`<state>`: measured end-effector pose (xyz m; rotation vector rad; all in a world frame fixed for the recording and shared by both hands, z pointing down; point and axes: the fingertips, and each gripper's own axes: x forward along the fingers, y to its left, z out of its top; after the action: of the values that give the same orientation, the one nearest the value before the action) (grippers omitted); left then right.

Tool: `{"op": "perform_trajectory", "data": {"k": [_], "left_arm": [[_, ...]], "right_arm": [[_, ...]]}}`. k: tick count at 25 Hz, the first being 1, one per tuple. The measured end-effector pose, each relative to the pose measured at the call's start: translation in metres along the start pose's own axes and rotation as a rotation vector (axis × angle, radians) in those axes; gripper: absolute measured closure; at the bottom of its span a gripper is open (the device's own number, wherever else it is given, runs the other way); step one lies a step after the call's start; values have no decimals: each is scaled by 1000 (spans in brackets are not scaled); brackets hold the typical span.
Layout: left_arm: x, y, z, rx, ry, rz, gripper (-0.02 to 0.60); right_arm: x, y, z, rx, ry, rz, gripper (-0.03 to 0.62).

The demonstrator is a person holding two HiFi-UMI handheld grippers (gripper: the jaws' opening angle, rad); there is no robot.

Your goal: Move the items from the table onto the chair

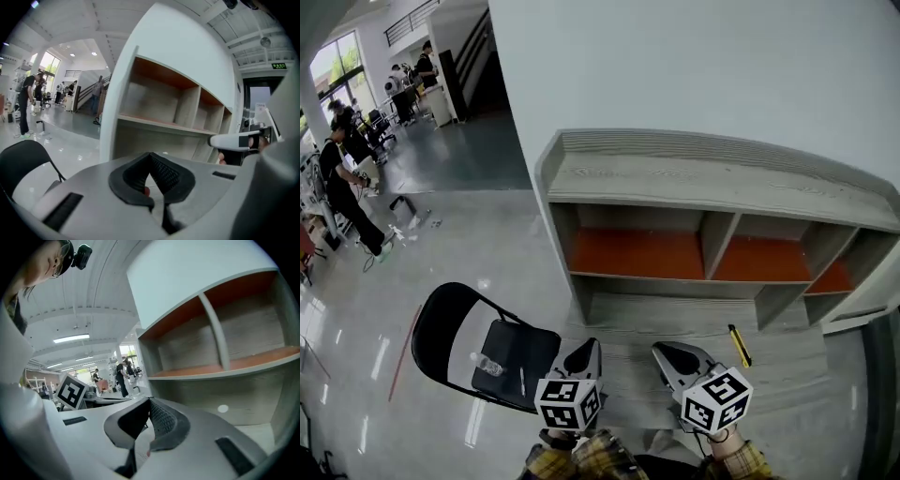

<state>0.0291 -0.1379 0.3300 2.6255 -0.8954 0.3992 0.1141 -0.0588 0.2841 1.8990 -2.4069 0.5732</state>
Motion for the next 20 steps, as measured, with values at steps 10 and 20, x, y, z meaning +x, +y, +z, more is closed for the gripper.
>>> {"op": "perform_trajectory", "data": {"k": [10, 20], "left_arm": [[25, -211, -8, 82, -15, -200, 577], [11, -272, -13, 149, -5, -287, 577]], "right_arm": [[-172, -110, -12, 8, -46, -193, 577], [-221, -117, -34, 73, -66, -243, 577]]}}
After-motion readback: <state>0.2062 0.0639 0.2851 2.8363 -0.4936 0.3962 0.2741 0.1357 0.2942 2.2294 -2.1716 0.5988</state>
